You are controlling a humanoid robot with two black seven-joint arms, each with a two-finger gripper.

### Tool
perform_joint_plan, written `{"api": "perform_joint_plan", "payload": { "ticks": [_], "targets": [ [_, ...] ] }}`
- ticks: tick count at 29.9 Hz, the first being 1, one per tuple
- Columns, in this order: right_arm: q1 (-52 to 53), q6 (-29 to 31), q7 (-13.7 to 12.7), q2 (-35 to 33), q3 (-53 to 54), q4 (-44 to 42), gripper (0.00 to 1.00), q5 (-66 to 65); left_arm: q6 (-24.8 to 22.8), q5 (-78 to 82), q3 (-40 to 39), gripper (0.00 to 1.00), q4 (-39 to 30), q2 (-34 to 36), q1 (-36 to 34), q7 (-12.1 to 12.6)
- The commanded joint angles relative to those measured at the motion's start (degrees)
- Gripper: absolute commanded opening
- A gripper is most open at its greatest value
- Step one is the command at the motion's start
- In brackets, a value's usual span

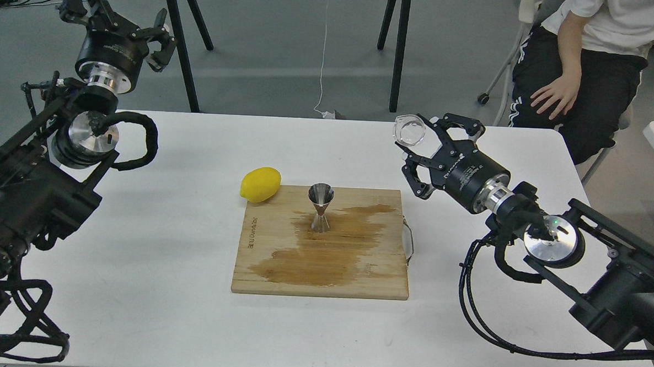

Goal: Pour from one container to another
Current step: 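Grasp the clear glass with the right gripper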

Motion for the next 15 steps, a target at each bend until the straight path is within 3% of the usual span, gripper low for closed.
{"api": "perform_joint_plan", "payload": {
  "ticks": [1,15],
  "targets": [
    [1.33,-2.12,0.27,2.07,-2.45,-0.81,0.36,-7.94,0.08,0.01,0.01,1.0,0.02,0.22,0.03,0.01],
    [2.3,-4.58,0.18,7.95,-5.52,-5.73,0.36,-18.24,-0.01,0.01,0.01,1.0,0.02,0.04,0.21,0.01]
  ]
}}
